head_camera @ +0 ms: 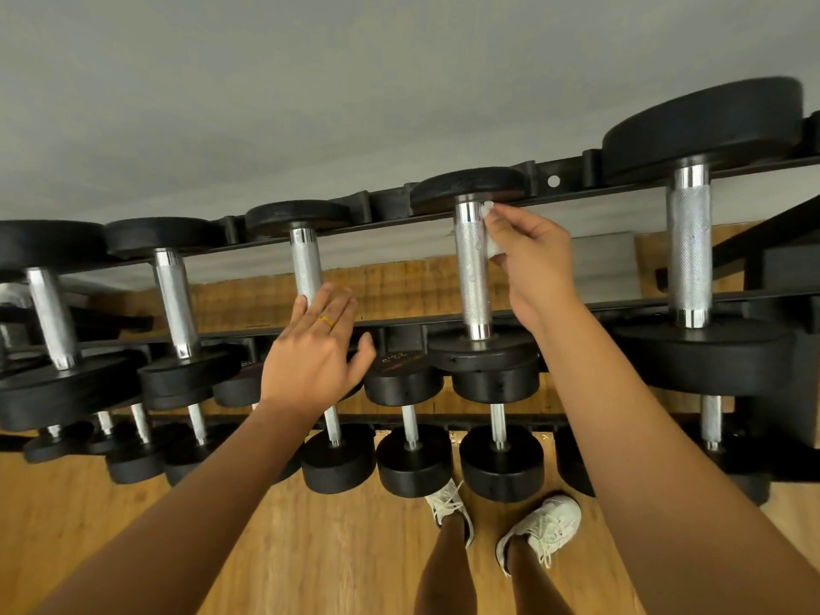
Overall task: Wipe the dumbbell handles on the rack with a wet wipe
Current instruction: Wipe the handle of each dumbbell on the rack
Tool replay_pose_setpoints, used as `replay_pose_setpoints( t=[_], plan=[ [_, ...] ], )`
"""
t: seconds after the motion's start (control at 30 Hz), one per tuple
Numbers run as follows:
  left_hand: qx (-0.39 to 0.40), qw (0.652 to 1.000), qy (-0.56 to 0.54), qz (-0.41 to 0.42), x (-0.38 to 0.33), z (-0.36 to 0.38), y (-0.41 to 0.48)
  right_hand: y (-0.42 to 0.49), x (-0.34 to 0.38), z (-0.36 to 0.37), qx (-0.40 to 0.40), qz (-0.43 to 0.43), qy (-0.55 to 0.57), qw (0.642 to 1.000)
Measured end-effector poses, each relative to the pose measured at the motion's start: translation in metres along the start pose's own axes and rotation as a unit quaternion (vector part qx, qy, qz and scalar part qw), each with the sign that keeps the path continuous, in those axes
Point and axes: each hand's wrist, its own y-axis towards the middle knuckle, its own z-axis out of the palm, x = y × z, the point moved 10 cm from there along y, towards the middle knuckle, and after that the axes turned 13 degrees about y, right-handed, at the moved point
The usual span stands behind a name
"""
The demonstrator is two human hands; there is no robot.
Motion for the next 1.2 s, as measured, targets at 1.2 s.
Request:
replay_pose_setpoints(
  t=[1.2],
  plan=[
    [-0.008,0.999,0.049,0.015,-0.002,0.004,0.0,-0.001,0.013,-0.002,0.011,-0.039,-0.065,0.997]
  ],
)
